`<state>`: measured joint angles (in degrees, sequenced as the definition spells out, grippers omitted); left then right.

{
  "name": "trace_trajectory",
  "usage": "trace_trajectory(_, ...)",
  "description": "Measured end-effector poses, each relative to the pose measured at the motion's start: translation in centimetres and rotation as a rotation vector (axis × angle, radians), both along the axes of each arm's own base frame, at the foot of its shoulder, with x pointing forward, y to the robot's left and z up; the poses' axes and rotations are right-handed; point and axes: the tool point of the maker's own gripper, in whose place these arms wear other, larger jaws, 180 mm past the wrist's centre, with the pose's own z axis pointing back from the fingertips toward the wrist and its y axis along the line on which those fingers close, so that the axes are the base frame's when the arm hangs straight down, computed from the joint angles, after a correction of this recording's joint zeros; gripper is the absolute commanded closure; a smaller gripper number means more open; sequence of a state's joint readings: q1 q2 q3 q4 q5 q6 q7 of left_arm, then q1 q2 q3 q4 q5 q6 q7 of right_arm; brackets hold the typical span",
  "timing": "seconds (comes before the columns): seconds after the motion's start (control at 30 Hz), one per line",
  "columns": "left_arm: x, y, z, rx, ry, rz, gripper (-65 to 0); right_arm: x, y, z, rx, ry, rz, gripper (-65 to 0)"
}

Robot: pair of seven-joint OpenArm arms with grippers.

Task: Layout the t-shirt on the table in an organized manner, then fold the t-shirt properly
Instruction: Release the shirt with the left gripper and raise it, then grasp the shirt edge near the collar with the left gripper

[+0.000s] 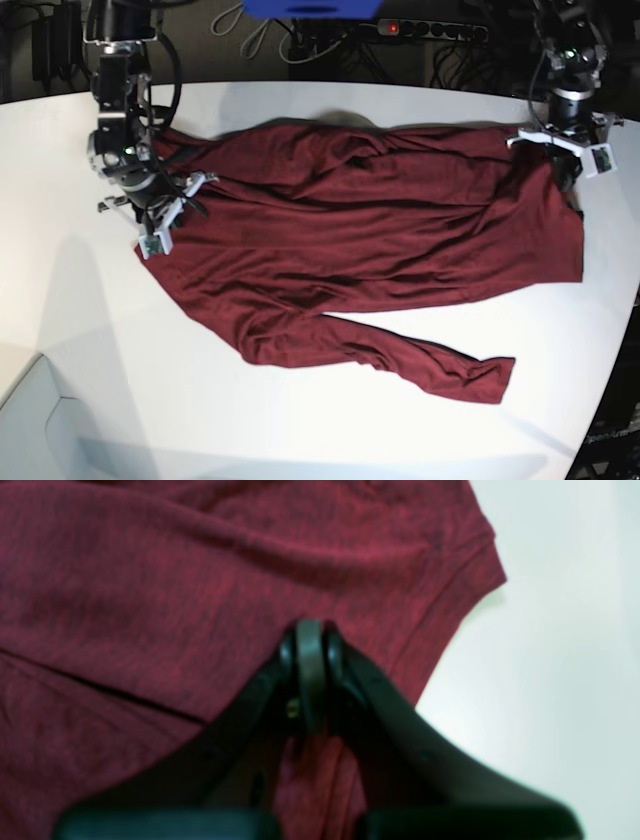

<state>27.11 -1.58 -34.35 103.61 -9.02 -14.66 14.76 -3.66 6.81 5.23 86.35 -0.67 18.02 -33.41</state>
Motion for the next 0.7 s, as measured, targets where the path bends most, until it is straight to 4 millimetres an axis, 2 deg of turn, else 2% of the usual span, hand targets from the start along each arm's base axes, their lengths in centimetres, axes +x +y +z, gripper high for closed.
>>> trace_trajectory(0.17,0.3,-3.1,1.5,-0.028,-0.043,-0.054,-0.1,0.0,0.0,0.0,0.000,0.001,0.000,0.0)
trace_trajectory(0.27,0.0,-4.3,2.0,-0.030,-0.050,-0.081,-0.1,0.0,0.0,0.0,0.000,0.000,0.000,0.0)
trace_trajectory(0.43,0.2,-5.0,1.9,-0.041,-0.048,-0.099,-0.1,0.0,0.0,0.0,0.000,0.000,0.000,0.0)
trace_trajectory(0.57,-0.7,-5.1,1.6,-0.039,-0.023,-0.101,-0.1,0.0,0.0,0.0,0.000,0.000,0.000,0.0)
trace_trajectory(0.7,-0.5,-5.7,2.4,-0.040,-0.048,-0.113,-0.1,0.0,0.0,0.0,0.000,0.001,0.000,0.0)
